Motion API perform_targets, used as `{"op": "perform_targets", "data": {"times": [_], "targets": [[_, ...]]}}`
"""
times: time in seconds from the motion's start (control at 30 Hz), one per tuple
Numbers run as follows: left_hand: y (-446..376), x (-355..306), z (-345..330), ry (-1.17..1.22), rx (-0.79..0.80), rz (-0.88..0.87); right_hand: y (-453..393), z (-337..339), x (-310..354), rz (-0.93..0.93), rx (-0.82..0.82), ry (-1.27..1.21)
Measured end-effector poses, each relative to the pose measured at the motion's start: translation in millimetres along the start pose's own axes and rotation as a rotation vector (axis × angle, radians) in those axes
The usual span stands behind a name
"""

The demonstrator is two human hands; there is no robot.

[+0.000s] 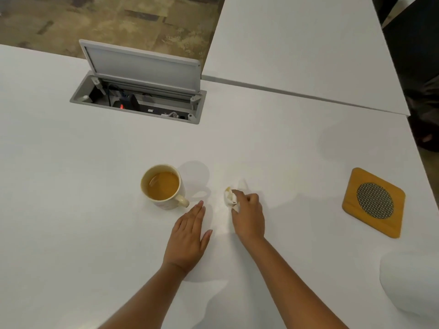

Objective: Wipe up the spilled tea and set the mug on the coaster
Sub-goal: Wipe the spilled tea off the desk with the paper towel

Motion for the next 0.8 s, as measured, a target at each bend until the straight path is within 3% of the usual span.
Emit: {"op": "perform_targets", "data": {"times": [0.3, 0.43, 0.57, 0.67, 0.8], "targets": [[0, -3, 2, -0.016, 0.034, -0.002, 17, -13, 9, 0.335, 0.154, -0.058], [0, 1, 0, 0.019, 0.023, 0.02, 21, -12, -11, 0.366, 0.245, -0.109], [-1, 4, -2, 0.027, 0.034, 0.044, 15, 8, -35, 0.265, 0.213, -0.26], [-1, 5, -3, 0.028, 0.034, 0.048, 9, 24, -63, 0.077, 0.12, -0.298], [1, 6, -3, 0.041, 0.037, 0.055, 26, 32, -105, -0.172, -0.006, 0.059]]}}
Point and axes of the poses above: each hand's wrist, its own y-axis away from the middle knuckle, its own z-axis out of the back of the hand, x = y × z, the point moved 4 cm from there along -y, towards the middle knuckle, and after that the axes turned 13 degrees about y, right-handed, at the moved point
